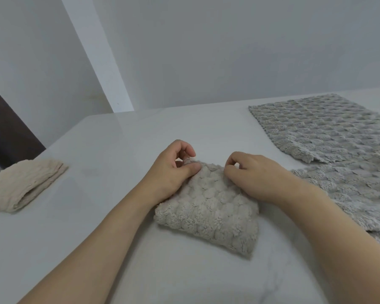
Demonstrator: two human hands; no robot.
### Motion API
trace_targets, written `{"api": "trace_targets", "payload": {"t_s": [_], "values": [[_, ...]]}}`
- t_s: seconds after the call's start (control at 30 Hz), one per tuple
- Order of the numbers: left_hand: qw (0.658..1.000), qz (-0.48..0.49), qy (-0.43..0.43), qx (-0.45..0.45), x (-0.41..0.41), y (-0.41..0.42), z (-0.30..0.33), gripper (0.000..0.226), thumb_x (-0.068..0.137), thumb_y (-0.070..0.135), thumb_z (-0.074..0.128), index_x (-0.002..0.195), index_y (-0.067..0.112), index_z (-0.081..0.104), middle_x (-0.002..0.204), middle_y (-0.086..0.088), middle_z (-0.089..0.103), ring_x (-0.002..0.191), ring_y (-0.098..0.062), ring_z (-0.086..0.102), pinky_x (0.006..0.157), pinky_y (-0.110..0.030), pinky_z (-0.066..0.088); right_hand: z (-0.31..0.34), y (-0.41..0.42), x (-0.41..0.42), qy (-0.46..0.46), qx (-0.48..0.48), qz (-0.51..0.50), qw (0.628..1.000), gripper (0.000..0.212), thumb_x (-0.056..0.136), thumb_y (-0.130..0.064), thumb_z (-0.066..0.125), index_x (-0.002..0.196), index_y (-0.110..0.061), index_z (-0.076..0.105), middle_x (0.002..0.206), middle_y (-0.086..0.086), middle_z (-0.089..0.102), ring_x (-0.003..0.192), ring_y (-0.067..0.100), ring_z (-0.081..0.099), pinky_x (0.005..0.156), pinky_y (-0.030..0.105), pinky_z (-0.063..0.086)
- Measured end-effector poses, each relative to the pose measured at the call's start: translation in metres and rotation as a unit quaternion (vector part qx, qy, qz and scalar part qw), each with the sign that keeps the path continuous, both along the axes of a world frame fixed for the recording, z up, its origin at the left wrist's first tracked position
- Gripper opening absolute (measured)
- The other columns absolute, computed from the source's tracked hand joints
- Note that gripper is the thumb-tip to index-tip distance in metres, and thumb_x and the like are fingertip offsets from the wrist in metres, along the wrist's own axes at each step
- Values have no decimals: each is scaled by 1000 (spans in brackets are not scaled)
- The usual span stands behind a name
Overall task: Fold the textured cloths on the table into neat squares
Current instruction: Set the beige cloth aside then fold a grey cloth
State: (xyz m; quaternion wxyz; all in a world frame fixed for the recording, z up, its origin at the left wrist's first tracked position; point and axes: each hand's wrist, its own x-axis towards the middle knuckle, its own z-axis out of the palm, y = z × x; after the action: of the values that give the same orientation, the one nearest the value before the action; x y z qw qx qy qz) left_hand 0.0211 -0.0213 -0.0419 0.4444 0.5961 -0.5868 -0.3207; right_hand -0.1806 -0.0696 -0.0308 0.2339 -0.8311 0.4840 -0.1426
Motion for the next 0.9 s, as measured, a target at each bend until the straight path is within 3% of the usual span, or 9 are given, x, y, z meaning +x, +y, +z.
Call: {"api": "trace_targets", "payload": {"t_s": [0.07, 0.13, 0.3, 0.43, 0.5, 0.63, 0.7, 0.77, 0.9], "values": [[997, -20, 78, 10, -2, 1, 0, 22, 76, 20, 75, 89, 28, 59, 95, 3, 55, 74, -20, 53, 69, -35, 45, 2, -2, 3, 3, -9, 24, 1000, 35, 92, -52, 45, 78, -21, 56, 82, -7, 59, 80, 11, 54, 65, 28, 38], [994, -27, 107, 26, -6, 0, 0, 26, 73, 20, 76, 92, 24, 60, 98, 2, 57, 78, -21, 56, 72, -36, 47, 1, -4, 5, 0, -9, 36, 999, 36, 92, -54, 47, 77, -23, 51, 79, -8, 57, 74, 7, 51, 61, 27, 35], [991, 21, 105, 74, -3, 8, 6, 32, 76, 22, 78, 104, 19, 62, 92, 6, 60, 73, -11, 60, 67, -30, 49, -11, -3, 9, 14, -41, 34, 998, 40, 92, -64, 37, 99, -27, 53, 89, -9, 61, 90, 16, 55, 78, 34, 41], [981, 135, 96, 102, 0, 37, 17, 16, 88, 24, 69, 101, 17, 65, 87, 3, 61, 65, -8, 54, 62, -23, 44, -16, -3, 10, 30, -103, 25, 994, 46, 92, -66, 35, 77, -24, 47, 81, -5, 57, 87, 21, 56, 68, 34, 38], [978, 159, 75, 112, -7, 55, 19, 16, 89, 30, 66, 93, 15, 68, 81, 6, 63, 66, -8, 54, 65, -23, 42, -19, -2, 11, 11, -115, 10, 993, 43, 95, -61, 35, 78, -24, 46, 77, -4, 54, 87, 24, 56, 66, 33, 34], [977, 184, 42, 98, -25, 74, 6, 36, 72, 52, 73, 96, 25, 69, 92, 0, 70, 86, -18, 67, 80, -38, 53, -23, -1, 11, -29, -145, 5, 989, 40, 98, -55, 33, 83, -19, 44, 74, -5, 49, 87, 27, 57, 64, 33, 30], [972, 214, 8, 97, -26, 73, 2, 52, 58, 62, 72, 103, 37, 64, 95, 8, 67, 96, -17, 66, 92, -44, 53, -24, -1, 11, -41, -154, 5, 987, 38, 99, -54, 33, 83, -20, 41, 75, -4, 48, 89, 29, 57, 64, 34, 29], [979, 186, 1, 87, -24, 71, -1, 55, 54, 60, 74, 105, 42, 63, 104, 14, 68, 105, -15, 65, 100, -46, 48, -26, -2, 11, -44, -147, 7, 988, 36, 99, -53, 33, 86, -21, 39, 77, -3, 49, 89, 30, 58, 65, 34, 30], [991, 119, 0, 54, -18, 73, -3, 50, 58, 54, 77, 106, 49, 63, 121, 4, 66, 119, -17, 60, 104, -49, 46, -26, -3, 12, -47, -137, 4, 989, 34, 98, -53, 35, 89, -21, 41, 80, -2, 51, 90, 29, 57, 67, 33, 32]]}}
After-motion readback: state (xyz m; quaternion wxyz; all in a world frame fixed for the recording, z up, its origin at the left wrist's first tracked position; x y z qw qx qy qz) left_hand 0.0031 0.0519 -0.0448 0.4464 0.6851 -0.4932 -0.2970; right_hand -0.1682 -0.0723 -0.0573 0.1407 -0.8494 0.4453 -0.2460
